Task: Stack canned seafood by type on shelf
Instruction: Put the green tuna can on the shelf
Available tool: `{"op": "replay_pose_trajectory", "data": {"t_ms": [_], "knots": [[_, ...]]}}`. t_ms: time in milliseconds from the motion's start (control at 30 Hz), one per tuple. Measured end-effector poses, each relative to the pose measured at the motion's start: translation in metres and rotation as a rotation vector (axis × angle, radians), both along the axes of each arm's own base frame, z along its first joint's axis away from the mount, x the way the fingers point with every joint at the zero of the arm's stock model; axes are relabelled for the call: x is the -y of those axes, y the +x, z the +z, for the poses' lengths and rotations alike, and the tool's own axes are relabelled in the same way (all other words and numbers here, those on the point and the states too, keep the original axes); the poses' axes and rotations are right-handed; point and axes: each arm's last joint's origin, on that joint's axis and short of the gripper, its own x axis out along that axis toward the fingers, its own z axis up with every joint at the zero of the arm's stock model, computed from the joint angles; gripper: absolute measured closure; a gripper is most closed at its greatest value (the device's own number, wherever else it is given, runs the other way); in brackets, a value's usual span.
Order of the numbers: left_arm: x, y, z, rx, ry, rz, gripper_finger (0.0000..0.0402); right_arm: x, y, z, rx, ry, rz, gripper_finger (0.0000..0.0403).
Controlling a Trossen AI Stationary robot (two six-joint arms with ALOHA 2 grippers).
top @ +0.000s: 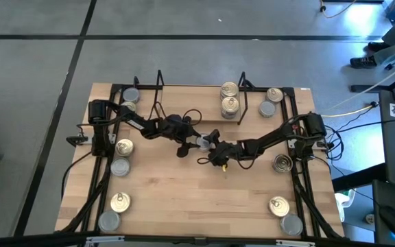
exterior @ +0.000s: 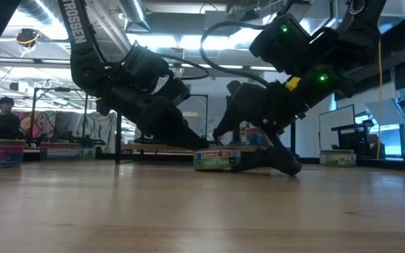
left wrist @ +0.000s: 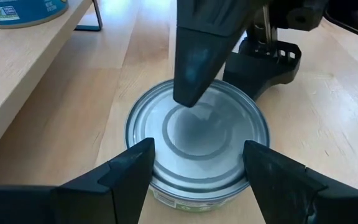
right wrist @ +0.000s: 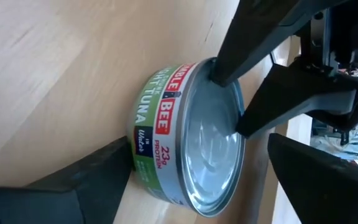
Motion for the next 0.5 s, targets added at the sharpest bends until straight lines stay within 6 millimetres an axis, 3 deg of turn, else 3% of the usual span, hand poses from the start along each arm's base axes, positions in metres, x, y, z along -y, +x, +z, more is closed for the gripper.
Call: {"op": "replay_pose_trajectory", "data": {"t_ms": [133, 433, 500], "knots": [[-0.0003, -0.0002, 0.0000, -0.001, 0.002, 0.004, 0.0153, 0.0009, 0.0014, 0.0003, -0.009, 0.021, 0.013, 0.0085], [-0.0038, -0.0008, 0.0008, 0.003, -0.009, 0.028, 0.0153, 0.0047, 0.0007, -0.0010, 0.000, 0.090, -0.027, 0.0240], [-0.0046, -0.0006, 0.0012, 0.005, -0.017, 0.028, 0.0153, 0.0046, 0.0005, -0.0011, 0.000, 0.094, -0.032, 0.0252]]}}
